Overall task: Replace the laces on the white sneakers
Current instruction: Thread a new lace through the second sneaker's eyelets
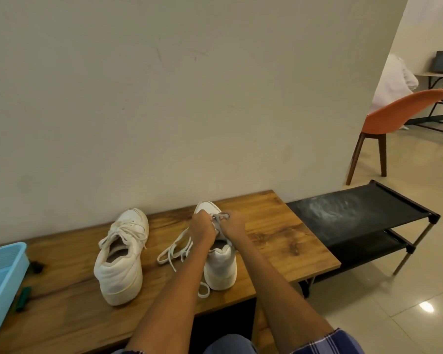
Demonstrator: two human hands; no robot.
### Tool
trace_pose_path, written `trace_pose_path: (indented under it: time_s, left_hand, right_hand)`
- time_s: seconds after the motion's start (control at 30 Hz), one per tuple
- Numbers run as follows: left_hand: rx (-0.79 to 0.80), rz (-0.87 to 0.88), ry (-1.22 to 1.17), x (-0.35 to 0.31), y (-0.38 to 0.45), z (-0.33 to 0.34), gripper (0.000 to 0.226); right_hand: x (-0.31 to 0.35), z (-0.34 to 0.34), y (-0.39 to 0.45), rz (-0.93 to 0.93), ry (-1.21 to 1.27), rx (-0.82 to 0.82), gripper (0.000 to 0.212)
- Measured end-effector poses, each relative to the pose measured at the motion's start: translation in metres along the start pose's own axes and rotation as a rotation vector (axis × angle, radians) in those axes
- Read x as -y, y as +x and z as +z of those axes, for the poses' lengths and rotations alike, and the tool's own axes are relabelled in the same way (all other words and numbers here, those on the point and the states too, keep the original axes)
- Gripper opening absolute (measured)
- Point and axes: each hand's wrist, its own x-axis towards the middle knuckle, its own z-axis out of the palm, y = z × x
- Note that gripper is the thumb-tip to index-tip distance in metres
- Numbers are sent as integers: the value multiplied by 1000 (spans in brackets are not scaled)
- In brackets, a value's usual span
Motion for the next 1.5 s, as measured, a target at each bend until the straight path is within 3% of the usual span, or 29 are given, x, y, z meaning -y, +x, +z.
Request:
trace_pose_path:
  time_s: [0.4, 0.77, 0.83, 1.03, 1.13, 1.23, 1.3, 1.37, 1.43, 1.5]
  left_hand:
    - [-18, 57, -14, 5, 3, 2, 23]
    - [-9, 95, 124, 1, 1, 2, 21]
    - [1, 76, 123, 0, 1, 2, 22]
    - [-47, 75, 3, 2, -2, 1, 21]
    - [-60, 64, -69, 3, -1, 2, 21]
    - [-87, 55, -134, 6, -1, 3, 18]
    - [-145, 16, -133, 10, 2, 4, 17]
    - [-180, -57, -97, 12, 2, 5, 26]
    - [-177, -105, -99, 13, 1, 4, 34]
    - [-173, -119, -97, 14, 1, 5, 38]
  right_hand:
    - [-1, -2, 0, -31, -1, 12, 26]
    - [-9, 6, 9, -69, -23, 45, 22]
    - [-10, 8, 10, -81, -54, 68, 31]
    - [-12, -3, 33, 197, 296, 206, 40]
    - [-24, 8, 42, 212, 326, 129, 21]
    - [-26, 19, 45, 242, 287, 43, 22]
    - [-18, 13, 45, 278, 350, -168, 18]
    - [-10, -3, 47, 314, 654, -384, 15]
    - [-6, -21, 49, 307, 916, -391, 16]
    - [-6, -32, 48, 207, 788, -256, 20]
